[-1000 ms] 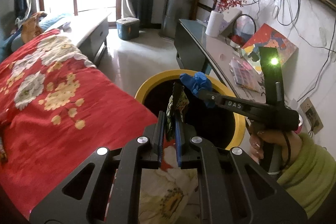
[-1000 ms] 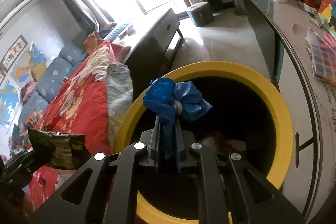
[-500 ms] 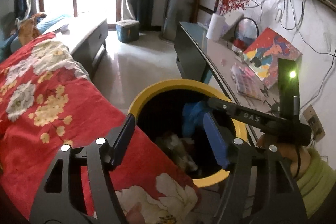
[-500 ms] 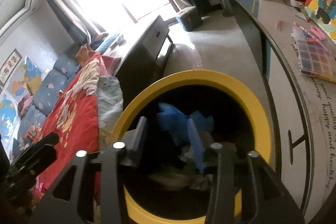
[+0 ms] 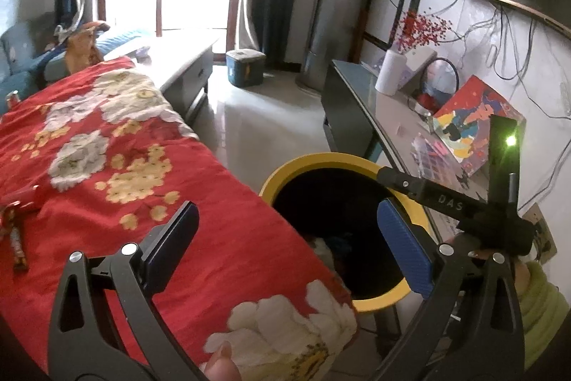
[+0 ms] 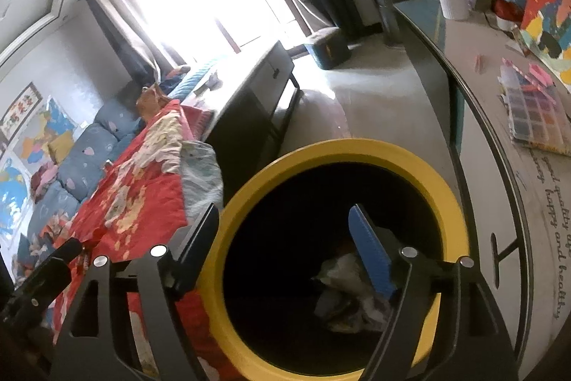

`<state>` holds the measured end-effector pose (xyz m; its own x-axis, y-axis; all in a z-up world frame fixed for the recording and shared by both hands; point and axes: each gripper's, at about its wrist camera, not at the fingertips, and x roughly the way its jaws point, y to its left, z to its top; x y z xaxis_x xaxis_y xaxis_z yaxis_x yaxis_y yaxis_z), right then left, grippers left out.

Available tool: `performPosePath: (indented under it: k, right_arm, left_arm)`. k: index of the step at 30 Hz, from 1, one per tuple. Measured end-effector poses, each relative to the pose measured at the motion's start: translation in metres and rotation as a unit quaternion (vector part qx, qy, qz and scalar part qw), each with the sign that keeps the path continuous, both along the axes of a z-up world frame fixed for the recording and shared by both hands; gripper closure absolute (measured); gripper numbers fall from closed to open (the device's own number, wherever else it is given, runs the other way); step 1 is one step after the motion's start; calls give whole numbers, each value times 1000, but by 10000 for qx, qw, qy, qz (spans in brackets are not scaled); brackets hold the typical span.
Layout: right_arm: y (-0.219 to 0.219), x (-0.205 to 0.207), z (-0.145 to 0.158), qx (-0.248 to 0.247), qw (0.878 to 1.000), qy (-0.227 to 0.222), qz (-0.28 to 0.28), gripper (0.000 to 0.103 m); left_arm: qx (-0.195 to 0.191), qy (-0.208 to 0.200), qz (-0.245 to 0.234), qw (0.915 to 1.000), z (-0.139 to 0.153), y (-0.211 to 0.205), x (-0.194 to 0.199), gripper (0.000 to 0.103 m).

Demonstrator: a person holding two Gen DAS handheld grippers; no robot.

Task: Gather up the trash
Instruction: 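Move both grippers back over the chocolate bar wrapper on the bedspread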

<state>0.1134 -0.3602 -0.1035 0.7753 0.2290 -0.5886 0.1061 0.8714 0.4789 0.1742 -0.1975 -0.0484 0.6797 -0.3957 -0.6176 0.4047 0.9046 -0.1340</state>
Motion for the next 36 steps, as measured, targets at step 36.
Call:
performPosePath:
  k: [36]
  right_arm:
    - [136,-14,64,-377,9822,-681,1709,24]
  left_arm:
    - [-787,-319,1591,9836,33,146,-28,11]
